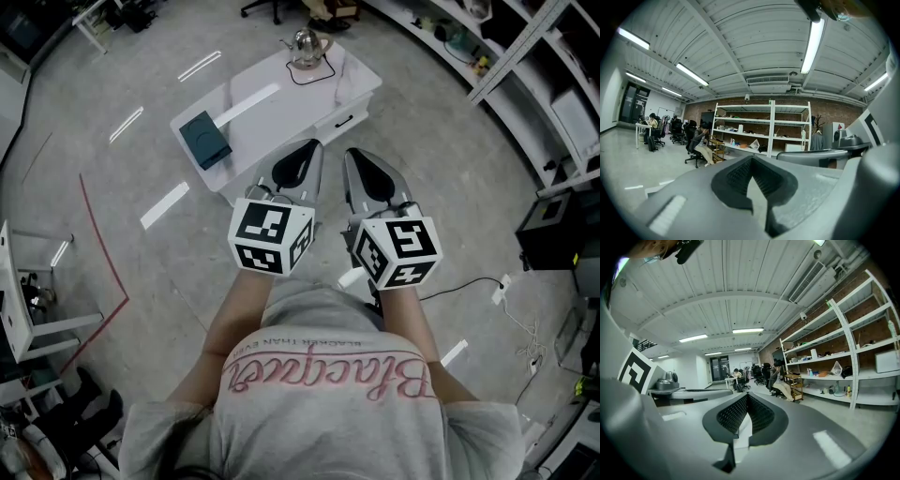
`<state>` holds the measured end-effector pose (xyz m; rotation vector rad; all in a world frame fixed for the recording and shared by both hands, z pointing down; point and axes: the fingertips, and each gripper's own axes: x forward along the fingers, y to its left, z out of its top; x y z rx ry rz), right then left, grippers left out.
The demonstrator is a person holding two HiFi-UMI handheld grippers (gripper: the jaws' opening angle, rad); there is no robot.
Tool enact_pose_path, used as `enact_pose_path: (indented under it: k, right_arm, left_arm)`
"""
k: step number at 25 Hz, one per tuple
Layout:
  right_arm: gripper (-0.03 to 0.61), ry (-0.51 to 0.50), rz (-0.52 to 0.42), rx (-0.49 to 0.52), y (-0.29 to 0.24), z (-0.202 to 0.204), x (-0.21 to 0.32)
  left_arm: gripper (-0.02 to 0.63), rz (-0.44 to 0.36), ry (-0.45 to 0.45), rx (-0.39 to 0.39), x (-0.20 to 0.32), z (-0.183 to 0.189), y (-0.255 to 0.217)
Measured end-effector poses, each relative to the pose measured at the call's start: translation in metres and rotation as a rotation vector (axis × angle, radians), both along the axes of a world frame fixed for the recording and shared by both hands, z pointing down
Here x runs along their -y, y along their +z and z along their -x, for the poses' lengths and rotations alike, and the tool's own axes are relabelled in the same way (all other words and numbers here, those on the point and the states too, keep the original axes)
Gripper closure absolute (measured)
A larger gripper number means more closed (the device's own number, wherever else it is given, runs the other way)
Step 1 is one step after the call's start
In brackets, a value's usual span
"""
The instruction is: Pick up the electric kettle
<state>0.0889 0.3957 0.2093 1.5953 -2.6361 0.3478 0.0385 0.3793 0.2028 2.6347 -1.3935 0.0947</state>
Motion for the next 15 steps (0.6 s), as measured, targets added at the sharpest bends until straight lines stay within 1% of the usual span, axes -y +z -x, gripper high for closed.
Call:
enact_pose_path:
  k: [6,11,15]
  right_arm:
    - [0.558,0.006,0.011,-0.009,0.005,0.011,0.051]
    - [0.558,0.032,0.015,-0.006,0.003,0.014,0.104]
    - [0.558,0.032,0.013,-0.013,0.002,0.028,0.145]
  left_arm:
    - [0.607,0.009,0.017,-0.011,0.055,0.008,0.004]
    - [0.607,0.009,0.041,-0.014,0.108,0.012,0.002]
    - [0.607,0.012,0.047,-0.018,0.148,0.026,0.002]
